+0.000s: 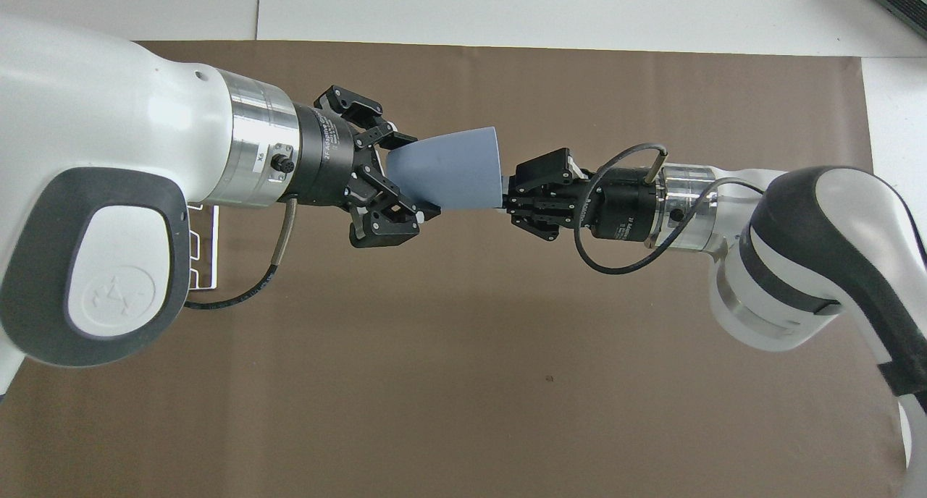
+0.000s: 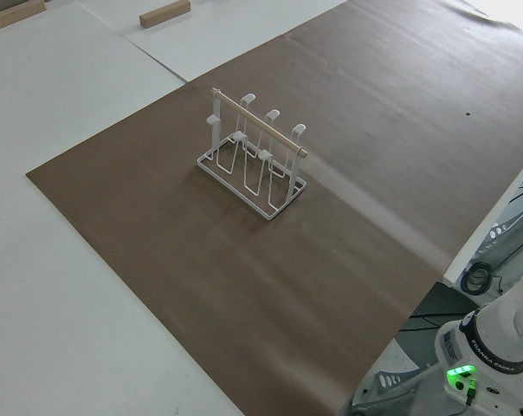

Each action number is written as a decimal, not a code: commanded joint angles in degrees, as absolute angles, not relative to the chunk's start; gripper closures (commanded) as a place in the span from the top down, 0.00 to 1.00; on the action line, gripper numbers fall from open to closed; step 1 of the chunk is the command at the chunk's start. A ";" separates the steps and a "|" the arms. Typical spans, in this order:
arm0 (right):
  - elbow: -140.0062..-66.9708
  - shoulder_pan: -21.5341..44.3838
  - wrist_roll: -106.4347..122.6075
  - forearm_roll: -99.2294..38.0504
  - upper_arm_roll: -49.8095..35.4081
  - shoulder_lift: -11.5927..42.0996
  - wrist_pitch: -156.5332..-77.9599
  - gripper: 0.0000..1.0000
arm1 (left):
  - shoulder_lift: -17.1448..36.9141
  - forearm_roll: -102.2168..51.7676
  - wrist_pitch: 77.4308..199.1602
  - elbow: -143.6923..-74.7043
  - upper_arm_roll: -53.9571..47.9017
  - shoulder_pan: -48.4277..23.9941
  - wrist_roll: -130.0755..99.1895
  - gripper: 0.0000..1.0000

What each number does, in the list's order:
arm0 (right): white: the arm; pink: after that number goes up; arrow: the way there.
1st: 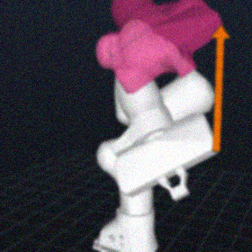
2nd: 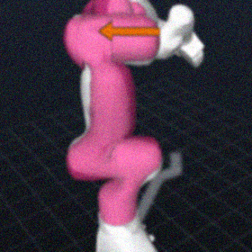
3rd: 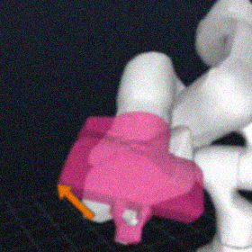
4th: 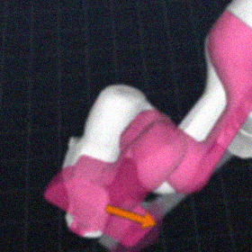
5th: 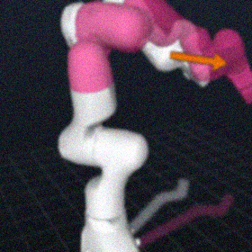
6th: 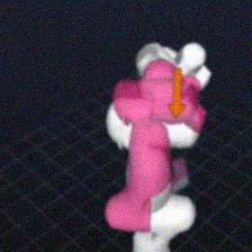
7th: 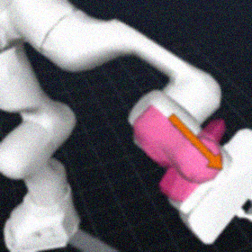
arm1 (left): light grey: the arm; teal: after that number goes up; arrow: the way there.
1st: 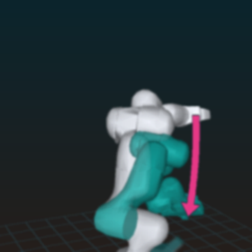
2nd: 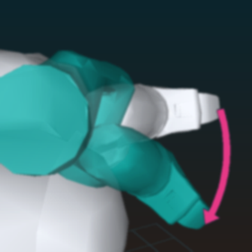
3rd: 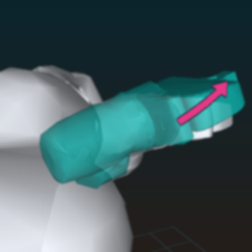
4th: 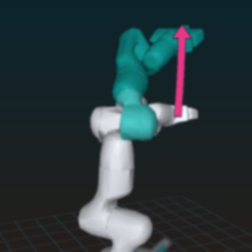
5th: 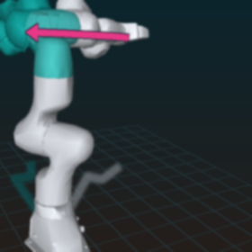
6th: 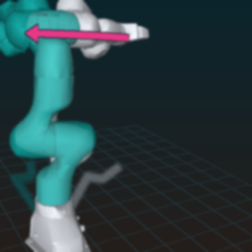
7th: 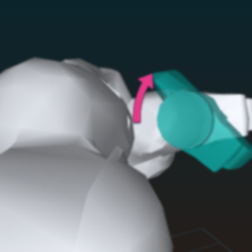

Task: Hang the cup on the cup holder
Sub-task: 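Open the right gripper and pull it back from the cup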

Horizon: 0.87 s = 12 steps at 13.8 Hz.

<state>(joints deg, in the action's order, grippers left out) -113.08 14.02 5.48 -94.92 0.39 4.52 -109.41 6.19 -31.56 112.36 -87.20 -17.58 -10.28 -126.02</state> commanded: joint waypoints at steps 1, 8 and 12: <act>-113.47 14.15 3.96 -96.15 0.00 3.96 -109.42 0.26 | 4.83 -30.24 112.60 -89.12 -17.05 -10.46 -126.83 0.00; -113.47 13.98 3.78 -95.36 0.09 3.96 -109.34 0.41 | 4.40 -30.23 112.41 -89.21 -16.52 -10.20 -126.21 0.00; -113.55 13.27 3.78 -92.21 0.09 3.96 -109.25 0.41 | 3.52 -28.92 109.17 -89.03 -16.35 -6.95 -124.20 0.00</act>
<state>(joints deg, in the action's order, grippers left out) -113.07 14.02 5.18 -94.41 0.28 4.52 -109.38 5.99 -30.15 111.03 -87.42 -16.56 -8.93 -125.38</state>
